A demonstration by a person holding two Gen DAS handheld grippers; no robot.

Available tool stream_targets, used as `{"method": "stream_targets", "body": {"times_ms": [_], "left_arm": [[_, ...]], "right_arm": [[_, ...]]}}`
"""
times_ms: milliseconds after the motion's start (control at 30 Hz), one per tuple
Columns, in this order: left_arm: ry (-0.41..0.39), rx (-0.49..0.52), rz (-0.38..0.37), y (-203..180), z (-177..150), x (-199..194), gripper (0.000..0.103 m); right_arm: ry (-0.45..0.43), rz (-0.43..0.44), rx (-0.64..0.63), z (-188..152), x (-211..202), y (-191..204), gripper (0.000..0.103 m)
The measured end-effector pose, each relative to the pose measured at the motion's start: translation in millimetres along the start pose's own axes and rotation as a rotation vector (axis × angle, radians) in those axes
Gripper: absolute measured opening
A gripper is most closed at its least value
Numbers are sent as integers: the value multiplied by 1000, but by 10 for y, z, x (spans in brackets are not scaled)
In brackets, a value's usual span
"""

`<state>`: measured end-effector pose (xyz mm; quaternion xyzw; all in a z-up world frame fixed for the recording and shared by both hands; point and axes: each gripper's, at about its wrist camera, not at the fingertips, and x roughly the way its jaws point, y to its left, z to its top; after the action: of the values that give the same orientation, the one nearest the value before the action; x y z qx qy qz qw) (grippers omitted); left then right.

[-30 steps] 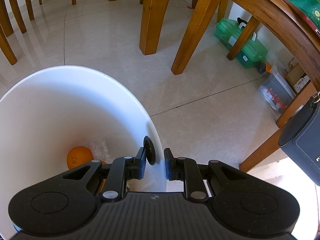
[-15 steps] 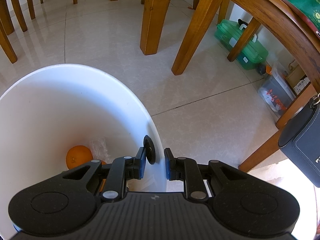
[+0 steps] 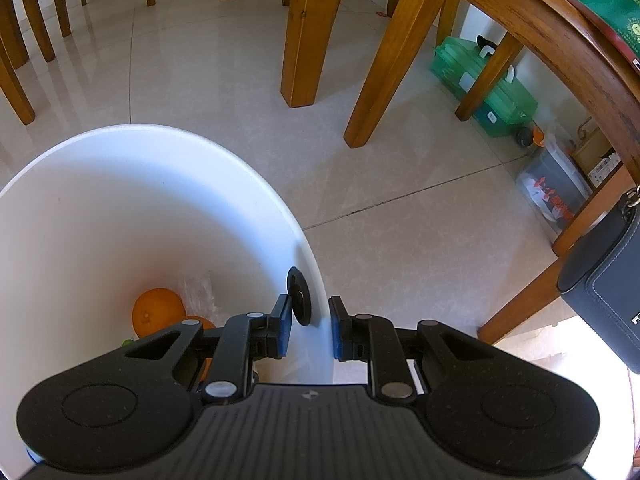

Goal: Collect trash
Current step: 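Grasp the small white plastic cup with the left tool, then carry the white cup over the bin and open the left tool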

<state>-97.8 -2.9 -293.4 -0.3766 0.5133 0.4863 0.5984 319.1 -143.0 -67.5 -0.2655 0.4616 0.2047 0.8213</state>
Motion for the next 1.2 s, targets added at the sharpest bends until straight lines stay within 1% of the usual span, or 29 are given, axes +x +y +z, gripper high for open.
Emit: {"method": "stream_targets", "body": {"times_ms": [67, 167, 267, 300, 400, 567, 633, 700, 767, 867, 967, 1000, 1033, 1067, 1100, 1133, 1200], "left_arm": [[11, 17, -12, -1, 14, -133, 36], [3, 58, -48, -77, 171, -426, 36], [-36, 122, -98, -243, 343, -808, 36], [-60, 152, -119, -307, 422, -957, 36], [-121, 233, -175, -631, 793, -1383, 36], [-162, 337, -234, -1059, 1251, -1974, 36], [-171, 373, -249, -1183, 1379, -2167, 36], [-199, 414, -260, -1313, 1519, -2361, 36], [-237, 445, -284, -1414, 1691, -2479, 36], [-294, 460, -348, -1608, 1972, -2674, 36], [-309, 465, -393, -1813, 2127, -2760, 37], [-320, 473, -395, -1881, 2158, -2765, 40], [-327, 484, -395, -1931, 2169, -2752, 59], [-328, 488, -387, -2000, 2187, -2683, 83], [-340, 485, -377, -2009, 2176, -2687, 87], [-362, 486, -374, -1994, 2146, -2704, 87], [-375, 504, -373, -1981, 2128, -2708, 87]], "right_arm": [[0, 0, 2, 1, 3, 2, 23], [1, 3, 4, 2, 5, 5, 23], [1, -1, 1, 10, 7, 5, 23], [2, -3, -1, 10, 6, 10, 23], [3, -5, 0, 8, 1, 20, 23], [3, -4, -2, 9, -6, 18, 23], [3, -3, -2, 1, -7, 17, 23], [4, -2, -4, 4, -5, 17, 23], [3, -3, -6, 4, -8, 26, 23], [6, -2, -3, 11, -6, 25, 23], [5, -5, -7, 12, -2, 31, 23], [6, -5, -8, 10, -2, 37, 23], [6, -4, -7, 11, -1, 34, 23], [6, -1, -6, 10, -1, 26, 23], [6, 1, -6, 12, -2, 20, 23], [6, 3, -6, 14, -1, 16, 23], [6, 5, -5, 16, -1, 8, 23]]}}
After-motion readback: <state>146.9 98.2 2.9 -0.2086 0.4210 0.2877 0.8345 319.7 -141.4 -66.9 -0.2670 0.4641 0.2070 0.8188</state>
